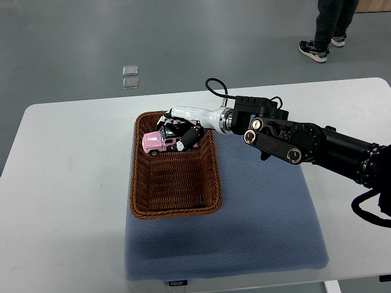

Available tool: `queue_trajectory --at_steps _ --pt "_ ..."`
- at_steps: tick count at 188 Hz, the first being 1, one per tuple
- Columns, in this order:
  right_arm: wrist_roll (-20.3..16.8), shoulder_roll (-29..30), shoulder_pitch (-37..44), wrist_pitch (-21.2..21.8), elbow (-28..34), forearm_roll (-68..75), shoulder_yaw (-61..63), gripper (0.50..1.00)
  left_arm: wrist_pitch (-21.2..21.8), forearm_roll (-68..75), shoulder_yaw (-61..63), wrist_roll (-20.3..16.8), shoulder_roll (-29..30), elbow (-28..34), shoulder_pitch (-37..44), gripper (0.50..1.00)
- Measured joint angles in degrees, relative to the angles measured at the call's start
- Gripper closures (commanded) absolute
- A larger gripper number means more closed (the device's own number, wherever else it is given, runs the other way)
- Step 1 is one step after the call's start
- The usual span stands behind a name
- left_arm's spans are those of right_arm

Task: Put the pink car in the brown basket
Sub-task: 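Carry the held pink car over the wicker basket and lower it, then open the right hand to release the car into the basket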

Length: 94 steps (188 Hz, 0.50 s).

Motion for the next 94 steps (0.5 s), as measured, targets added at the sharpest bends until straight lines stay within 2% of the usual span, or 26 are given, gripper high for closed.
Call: queue_trajectory --at_steps 27,94 --pt "0.03 0.00 -0.95 -0.01 0.00 0.06 0.02 0.640 0.03 0.00 -0.01 0.00 0.00 0.02 0.00 0.500" --pt "0.18 -2.17 -0.51 0.21 0.10 1.40 5.06 0.609 0.04 0.00 -0.01 0.00 0.00 0.38 0.00 0.500"
